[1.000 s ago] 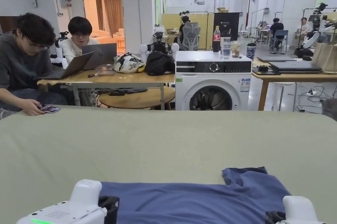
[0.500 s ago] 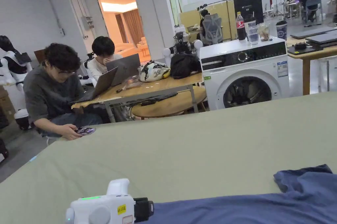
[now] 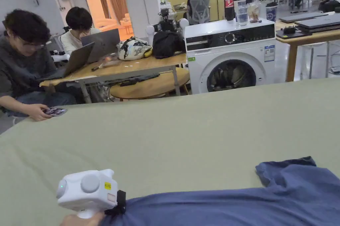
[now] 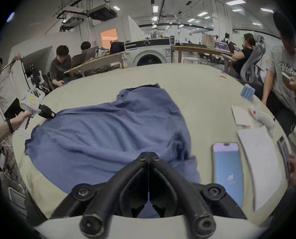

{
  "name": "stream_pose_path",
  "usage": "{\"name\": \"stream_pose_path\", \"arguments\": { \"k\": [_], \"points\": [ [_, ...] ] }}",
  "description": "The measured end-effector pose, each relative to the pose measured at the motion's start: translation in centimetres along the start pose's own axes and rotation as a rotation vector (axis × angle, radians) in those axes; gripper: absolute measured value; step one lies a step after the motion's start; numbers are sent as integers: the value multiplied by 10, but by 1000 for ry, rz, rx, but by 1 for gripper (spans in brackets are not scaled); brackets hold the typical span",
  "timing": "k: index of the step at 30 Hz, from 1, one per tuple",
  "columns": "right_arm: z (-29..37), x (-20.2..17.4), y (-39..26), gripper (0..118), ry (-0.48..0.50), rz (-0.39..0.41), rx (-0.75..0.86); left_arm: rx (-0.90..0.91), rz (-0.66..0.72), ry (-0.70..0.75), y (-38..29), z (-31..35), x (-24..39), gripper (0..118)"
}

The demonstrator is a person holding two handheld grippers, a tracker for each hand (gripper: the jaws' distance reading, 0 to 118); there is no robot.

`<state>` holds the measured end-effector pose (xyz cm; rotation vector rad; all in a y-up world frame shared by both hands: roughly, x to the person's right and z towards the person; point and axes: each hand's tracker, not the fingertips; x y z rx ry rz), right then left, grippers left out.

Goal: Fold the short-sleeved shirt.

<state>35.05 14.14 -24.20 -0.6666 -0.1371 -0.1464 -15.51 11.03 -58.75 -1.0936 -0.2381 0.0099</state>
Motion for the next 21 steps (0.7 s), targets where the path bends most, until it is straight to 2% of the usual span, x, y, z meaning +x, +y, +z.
{"name": "stream_pose_path", "arguments": {
  "k": [2, 3, 4, 5, 6, 7, 8, 11, 13, 14, 16, 17, 19, 20, 21],
  "points": [
    [-3, 4, 30, 0, -12, 36, 3, -12, -20, 8, 2, -5, 3, 0],
    [-6, 8, 46, 6, -11, 45, -6, -21, -25, 14, 3, -7, 4, 0],
    [-11, 13, 64, 26, -11, 54, -26, -22, -48, 33, 3, -8, 7, 0],
    [-20, 18, 83, 54, -1, 56, -78, -32, -78, 50, 5, -9, 10, 0],
    [-28, 22, 98, 67, 11, 50, -78, -44, -95, 57, 7, -9, 12, 0],
    [-41, 27, 113, 68, 29, 47, -82, -53, -97, 60, 5, -4, 21, 0],
    [-59, 31, 127, 68, 37, 45, -121, -60, -95, 61, 6, -4, 22, 0],
    [-118, 35, 150, 68, -29, 6, -318, -67, -66, 56, 4, -2, 22, 0],
    [-152, 39, 147, 65, -81, -1, -364, -63, -62, 54, 1, 0, 24, 0],
    [-169, 41, 144, 54, -100, -14, -398, -60, -69, 56, -1, 0, 26, 0],
    [-186, 44, 135, 35, -53, -62, -463, -54, -78, 54, -4, 2, 25, 0],
    [-190, 45, 128, 34, -30, -79, -476, -47, -79, 51, -6, 3, 25, 0],
    [-187, 44, 122, 31, -60, -25, -410, -35, -75, 43, -8, 4, 24, 0],
    [-183, 44, 122, 18, -69, -24, -397, -32, -71, 37, -9, 5, 24, 0],
    [-181, 44, 122, 0, -75, -9, -382, -28, -69, 34, -10, 6, 24, 0]
  ]
}}
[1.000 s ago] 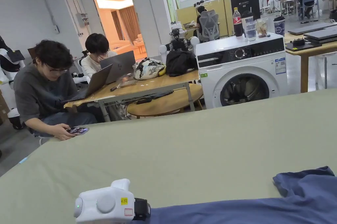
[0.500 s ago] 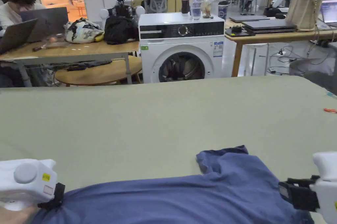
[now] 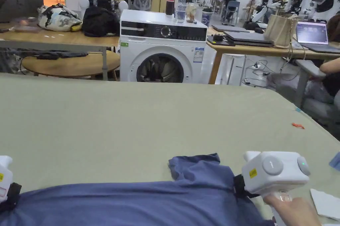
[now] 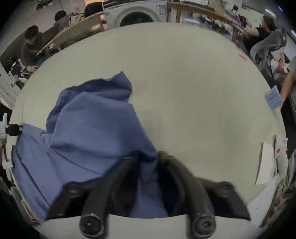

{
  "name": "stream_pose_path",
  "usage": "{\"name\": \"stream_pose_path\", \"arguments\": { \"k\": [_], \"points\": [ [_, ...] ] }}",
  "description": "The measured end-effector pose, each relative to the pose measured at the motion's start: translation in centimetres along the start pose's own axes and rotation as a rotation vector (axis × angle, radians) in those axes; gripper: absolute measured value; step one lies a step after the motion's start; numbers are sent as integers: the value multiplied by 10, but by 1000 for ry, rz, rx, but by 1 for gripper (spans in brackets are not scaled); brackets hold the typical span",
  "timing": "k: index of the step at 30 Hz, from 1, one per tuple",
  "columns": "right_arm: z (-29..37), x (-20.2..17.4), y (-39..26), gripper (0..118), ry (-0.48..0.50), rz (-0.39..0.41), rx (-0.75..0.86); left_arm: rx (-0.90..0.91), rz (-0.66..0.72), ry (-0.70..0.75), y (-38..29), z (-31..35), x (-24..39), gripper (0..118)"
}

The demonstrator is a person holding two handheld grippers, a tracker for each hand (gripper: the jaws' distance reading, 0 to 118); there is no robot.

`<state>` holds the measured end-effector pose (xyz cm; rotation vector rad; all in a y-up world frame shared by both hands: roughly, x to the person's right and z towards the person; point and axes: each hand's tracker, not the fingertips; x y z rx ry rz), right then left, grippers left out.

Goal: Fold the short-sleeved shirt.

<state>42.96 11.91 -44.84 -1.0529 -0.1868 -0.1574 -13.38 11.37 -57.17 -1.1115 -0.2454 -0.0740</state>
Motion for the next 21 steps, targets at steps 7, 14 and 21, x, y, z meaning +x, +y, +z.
{"name": "stream_pose_path", "arguments": {
  "k": [7, 14, 21],
  "points": [
    [46, 3, -32, 0, 45, -29, 161, 285, -92, -50, -32, 60, 10, 0],
    [142, 7, -129, 0, 99, 16, 301, 388, -82, -173, -137, 157, -20, 0],
    [184, 14, -217, 0, 122, -29, 309, 366, 33, -209, -224, 173, -54, 0]
  ]
}}
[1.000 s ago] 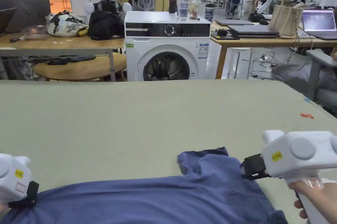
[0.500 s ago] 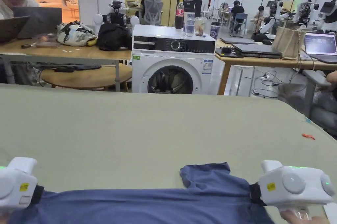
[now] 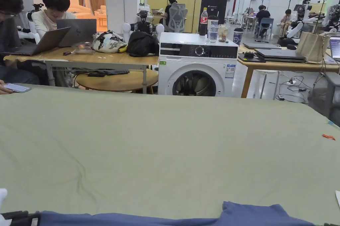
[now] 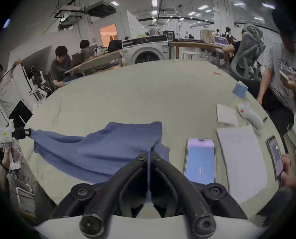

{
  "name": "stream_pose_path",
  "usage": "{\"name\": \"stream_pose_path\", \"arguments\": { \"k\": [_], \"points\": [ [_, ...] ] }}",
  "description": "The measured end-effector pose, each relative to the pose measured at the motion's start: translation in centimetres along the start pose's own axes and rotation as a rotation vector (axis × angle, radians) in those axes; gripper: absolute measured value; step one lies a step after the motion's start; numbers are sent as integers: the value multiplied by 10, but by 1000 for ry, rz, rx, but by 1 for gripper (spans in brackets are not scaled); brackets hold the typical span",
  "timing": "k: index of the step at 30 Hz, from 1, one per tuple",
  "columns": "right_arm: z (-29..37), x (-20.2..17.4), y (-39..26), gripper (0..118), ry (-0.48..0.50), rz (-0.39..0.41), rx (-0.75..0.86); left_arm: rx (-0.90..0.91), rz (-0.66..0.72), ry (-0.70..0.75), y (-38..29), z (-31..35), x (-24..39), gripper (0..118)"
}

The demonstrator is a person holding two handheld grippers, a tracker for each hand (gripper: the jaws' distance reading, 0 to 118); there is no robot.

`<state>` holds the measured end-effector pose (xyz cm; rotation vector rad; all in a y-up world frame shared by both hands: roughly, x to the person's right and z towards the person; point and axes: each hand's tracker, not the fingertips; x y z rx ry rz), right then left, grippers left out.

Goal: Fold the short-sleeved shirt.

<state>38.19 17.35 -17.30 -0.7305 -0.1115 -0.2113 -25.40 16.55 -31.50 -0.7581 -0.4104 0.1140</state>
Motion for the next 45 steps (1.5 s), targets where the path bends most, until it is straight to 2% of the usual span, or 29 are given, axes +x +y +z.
{"name": "stream_pose_path", "arguments": {
  "k": [7, 8, 9, 10, 11, 12, 15, 18, 21, 22, 23, 24, 25, 26, 27, 30, 32, 37, 38, 41, 43, 45],
  "points": [
    [-10, 5, -43, 0, -20, -40, -38, -54, -15, 18, -28, -13, 2, 0],
    [-12, 5, -44, 0, -27, -40, -34, -55, -20, 19, -29, -16, 2, 10],
    [-13, 4, -45, 4, -38, -41, -28, -60, -27, 42, -30, -16, 4, 30],
    [-13, 4, -45, 15, -49, -50, -18, -59, -43, 84, -29, -17, 5, 46],
    [-11, 5, -44, 39, -54, -56, -11, -35, -56, 102, -28, -14, 9, 50],
    [-8, 7, -42, 50, -54, -62, -4, -8, -62, 97, -26, -9, 12, 50],
    [4, -7, -30, 51, -102, -28, 84, 84, -80, 82, -15, 8, 32, 50],
    [19, -40, -8, 51, -109, 26, 183, 172, -121, 91, 3, 15, 58, 50],
    [12, -65, 9, 51, -93, 69, 214, 202, -127, 92, 19, 4, 71, 50],
    [10, -72, 10, 48, -79, 75, 223, 209, -122, 83, 22, 2, 75, 50],
    [7, -80, 12, 37, -62, 81, 227, 217, -108, 68, 26, 1, 79, 50],
    [2, -85, 12, 24, -50, 85, 230, 219, -91, 30, 28, 1, 82, 45],
    [0, -89, 12, 15, -44, 92, 232, 226, -78, -7, 27, 0, 83, 33],
    [-3, -96, 10, 5, -47, 102, 233, 235, -67, -37, 27, 1, 84, 11],
    [-5, -101, 7, 1, -54, 111, 239, 240, -63, -53, 26, 2, 86, 1],
    [-10, -106, 1, 0, -38, 127, 231, 257, -78, -20, 20, 6, 86, 0],
    [-12, -108, -4, 0, -19, 138, 216, 187, -36, -73, 19, 7, 74, 0],
    [-23, -114, -11, 0, -24, 151, 182, 222, 75, 31, 15, 17, 41, 0],
    [-24, -114, -12, 0, -16, 143, 176, 199, 132, 24, 15, 17, 27, 1],
    [-24, -113, -12, 0, 3, 124, 177, 149, 260, -74, 7, 15, -18, 53],
    [-24, -109, -13, 0, 20, 99, 174, 183, 324, -77, -4, 12, -38, 60],
    [-22, -109, -15, 0, 42, 77, 160, 150, 404, -146, -16, 3, -54, 63]
  ]
}}
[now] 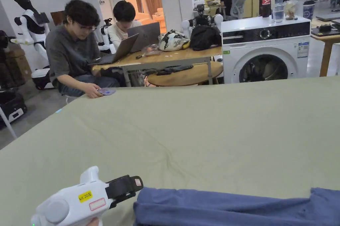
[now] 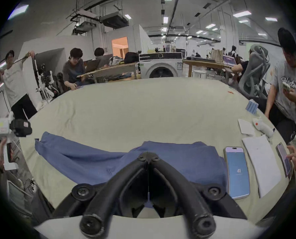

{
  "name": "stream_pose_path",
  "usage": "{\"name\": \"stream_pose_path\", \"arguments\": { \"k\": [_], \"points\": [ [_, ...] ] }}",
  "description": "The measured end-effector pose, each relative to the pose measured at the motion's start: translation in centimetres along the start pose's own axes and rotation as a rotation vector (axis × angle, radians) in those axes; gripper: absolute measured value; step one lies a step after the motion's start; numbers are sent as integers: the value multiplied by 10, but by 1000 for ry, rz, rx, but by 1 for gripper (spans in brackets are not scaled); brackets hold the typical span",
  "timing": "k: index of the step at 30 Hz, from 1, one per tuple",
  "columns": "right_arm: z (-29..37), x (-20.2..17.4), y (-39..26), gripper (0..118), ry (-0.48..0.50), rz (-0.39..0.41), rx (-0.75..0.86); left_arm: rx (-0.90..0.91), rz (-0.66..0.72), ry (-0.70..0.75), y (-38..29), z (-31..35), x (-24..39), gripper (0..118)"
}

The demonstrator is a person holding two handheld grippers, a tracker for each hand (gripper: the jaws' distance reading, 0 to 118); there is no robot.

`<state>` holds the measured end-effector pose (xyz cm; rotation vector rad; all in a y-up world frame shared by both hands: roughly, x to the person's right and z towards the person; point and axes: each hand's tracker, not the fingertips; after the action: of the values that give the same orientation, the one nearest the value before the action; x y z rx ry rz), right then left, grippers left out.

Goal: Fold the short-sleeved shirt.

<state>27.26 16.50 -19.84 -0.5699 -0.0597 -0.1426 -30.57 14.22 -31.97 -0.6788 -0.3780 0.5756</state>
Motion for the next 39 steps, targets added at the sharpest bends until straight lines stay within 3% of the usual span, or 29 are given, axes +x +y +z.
{"name": "stream_pose_path", "arguments": {
  "k": [2, 6, 9, 10, 12, 13, 17, 22, 25, 28, 30, 33, 39],
  "points": [
    [1, 2, -1, 0, 0, -2, -4, -49, 106, -72, -5, -10, -22, 63],
    [5, 9, -3, 0, -11, -11, -12, -101, 201, -43, -22, -40, -42, 63],
    [8, 13, -3, 0, -13, -29, -17, -142, 288, -179, -34, -63, -41, 63],
    [9, 15, -3, 0, -12, -33, -19, -144, 311, -213, -36, -69, -41, 59],
    [9, 16, -3, 0, -17, -38, -22, -131, 329, -201, -36, -79, -39, 25],
    [10, 17, -3, 0, -19, -38, -25, -140, 332, -177, -35, -85, -37, 18],
    [12, 17, -4, 0, -20, -34, -32, -128, 313, -150, -35, -88, -30, 6],
    [8, 13, -6, 0, 12, -46, -38, -26, 289, -144, -11, -54, -16, 5],
    [5, 8, -7, 0, 42, -61, -32, 60, 232, -68, 13, -25, -2, 5],
    [-5, 2, -7, 0, 57, -62, -22, 119, -35, 35, 26, -5, 49, 5],
    [-15, -6, -3, 0, 69, -91, -3, 139, -140, 21, 13, -14, 88, 5],
    [-25, -20, 3, 0, 114, -113, 2, -25, -216, -108, -20, -60, 141, 5],
    [-2, -17, -4, 0, 91, -81, 13, -306, -305, -133, -96, -171, 197, 5]
  ]
}}
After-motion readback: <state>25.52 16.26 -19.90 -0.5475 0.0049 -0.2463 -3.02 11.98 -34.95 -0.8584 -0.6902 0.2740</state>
